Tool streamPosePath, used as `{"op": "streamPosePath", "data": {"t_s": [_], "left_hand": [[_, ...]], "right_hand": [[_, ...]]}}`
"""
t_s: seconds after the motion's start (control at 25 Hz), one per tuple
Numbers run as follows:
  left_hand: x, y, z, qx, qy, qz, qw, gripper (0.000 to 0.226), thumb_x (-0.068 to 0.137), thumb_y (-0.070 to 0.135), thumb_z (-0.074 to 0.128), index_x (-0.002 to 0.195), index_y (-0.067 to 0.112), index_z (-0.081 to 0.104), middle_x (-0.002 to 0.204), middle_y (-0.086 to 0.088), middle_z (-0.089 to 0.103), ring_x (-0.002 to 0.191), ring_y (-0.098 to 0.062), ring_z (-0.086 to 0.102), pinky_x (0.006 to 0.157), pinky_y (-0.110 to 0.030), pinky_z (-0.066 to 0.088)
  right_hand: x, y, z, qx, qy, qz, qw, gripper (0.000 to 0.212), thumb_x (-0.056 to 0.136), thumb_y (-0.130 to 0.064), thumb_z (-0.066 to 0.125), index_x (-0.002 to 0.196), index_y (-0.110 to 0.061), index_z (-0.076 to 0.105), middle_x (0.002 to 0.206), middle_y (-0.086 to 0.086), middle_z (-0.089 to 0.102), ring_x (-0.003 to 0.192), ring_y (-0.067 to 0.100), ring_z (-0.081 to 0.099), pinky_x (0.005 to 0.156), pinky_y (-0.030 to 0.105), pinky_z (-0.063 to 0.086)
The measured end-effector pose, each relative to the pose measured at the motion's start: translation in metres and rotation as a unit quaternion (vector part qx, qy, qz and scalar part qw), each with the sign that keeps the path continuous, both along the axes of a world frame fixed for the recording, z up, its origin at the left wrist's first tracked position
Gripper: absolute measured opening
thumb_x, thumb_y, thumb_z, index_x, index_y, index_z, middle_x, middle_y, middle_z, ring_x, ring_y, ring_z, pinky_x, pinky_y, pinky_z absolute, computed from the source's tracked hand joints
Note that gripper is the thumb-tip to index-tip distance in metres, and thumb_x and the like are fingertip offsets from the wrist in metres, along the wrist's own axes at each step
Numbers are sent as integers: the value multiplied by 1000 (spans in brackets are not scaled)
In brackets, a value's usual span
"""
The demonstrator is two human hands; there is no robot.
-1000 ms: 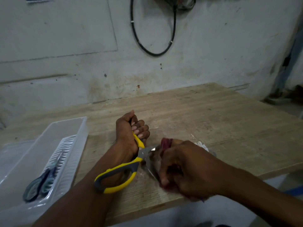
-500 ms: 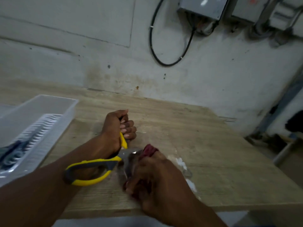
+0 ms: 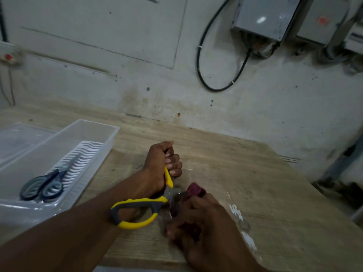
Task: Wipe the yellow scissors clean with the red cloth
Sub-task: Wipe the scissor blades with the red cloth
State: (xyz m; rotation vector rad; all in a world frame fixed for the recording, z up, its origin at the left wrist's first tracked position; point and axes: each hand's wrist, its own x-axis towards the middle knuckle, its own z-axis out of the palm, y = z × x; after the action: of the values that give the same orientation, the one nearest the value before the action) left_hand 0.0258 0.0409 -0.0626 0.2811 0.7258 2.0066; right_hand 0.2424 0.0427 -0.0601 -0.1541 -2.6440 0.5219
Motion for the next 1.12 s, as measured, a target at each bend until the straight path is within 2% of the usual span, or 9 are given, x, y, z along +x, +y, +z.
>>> {"op": "streamPosePath", "data": {"t_s": [0.12, 0.24, 0.32, 0.6, 0.76, 0.84, 0.92, 1.04, 1.12], "left_hand": [[1, -1, 0, 21, -1, 10, 1000, 47, 99, 28, 45, 55, 19, 30, 42, 3, 21, 30, -12, 22, 37, -13, 21], [4, -1, 4, 44, 4, 6, 999, 47, 99, 29, 45, 55, 19, 31, 43, 3, 21, 32, -12, 21, 37, -15, 20], [5, -1, 4, 55, 18, 3, 998, 46, 99, 29, 45, 56, 18, 31, 44, 3, 20, 33, -12, 21, 38, -16, 17], [1, -5, 2, 55, 35, 1, 998, 47, 100, 27, 43, 56, 18, 32, 46, 3, 21, 33, -11, 23, 36, -16, 19], [5, -4, 8, 64, 40, 5, 997, 46, 100, 27, 43, 56, 17, 32, 46, 3, 21, 33, -11, 22, 35, -16, 19], [6, -4, 10, 62, 54, 9, 997, 47, 100, 27, 42, 55, 17, 31, 45, 3, 21, 33, -11, 22, 35, -15, 20], [7, -6, 11, 61, 63, 11, 996, 48, 100, 27, 42, 55, 18, 30, 45, 4, 21, 33, -11, 22, 36, -15, 21], [6, -8, 11, 51, 58, 7, 997, 48, 101, 27, 41, 56, 18, 30, 45, 3, 22, 34, -11, 23, 36, -16, 22], [6, -9, 11, 48, 56, 9, 997, 48, 102, 28, 41, 56, 18, 31, 45, 3, 22, 34, -11, 23, 36, -16, 22]], "right_hand": [[14, 25, 26, -88, -70, 24, 993, 16, 75, -15, 83, 77, -30, 83, 82, -24, 71, 85, -7, 69, 72, 10, 49], [3, 48, 33, -115, 96, -116, 982, 13, 80, -22, 85, 77, -34, 80, 79, -16, 75, 73, 2, 72, 69, 24, 57], [-19, 44, 25, -155, 149, -143, 966, 10, 82, -24, 85, 77, -32, 81, 76, -18, 75, 71, 0, 71, 68, 19, 55], [-33, 59, 6, 0, 29, -224, 974, 32, 79, -46, 52, 94, -36, 79, 88, -10, 71, 97, 13, 61, 78, 36, 56], [-30, 73, 19, -59, 180, -218, 957, 8, 87, -30, 74, 86, -29, 82, 80, -14, 75, 77, -5, 61, 76, 15, 49], [-44, 58, 17, -33, 137, -131, 981, 6, 86, -25, 75, 85, -26, 81, 82, -10, 73, 78, -6, 55, 77, 15, 43], [-53, 47, 2, 40, 75, -93, 992, 15, 88, -34, 64, 91, -28, 78, 96, -8, 67, 94, 10, 53, 80, 32, 46], [-41, 71, 1, 93, -36, -167, 981, 49, 86, -58, 36, 102, -34, 76, 115, -10, 56, 114, 23, 45, 90, 40, 46], [-24, 88, 3, 88, -84, -194, 974, 49, 88, -61, 36, 107, -37, 74, 118, -12, 53, 117, 21, 42, 92, 39, 45]]}}
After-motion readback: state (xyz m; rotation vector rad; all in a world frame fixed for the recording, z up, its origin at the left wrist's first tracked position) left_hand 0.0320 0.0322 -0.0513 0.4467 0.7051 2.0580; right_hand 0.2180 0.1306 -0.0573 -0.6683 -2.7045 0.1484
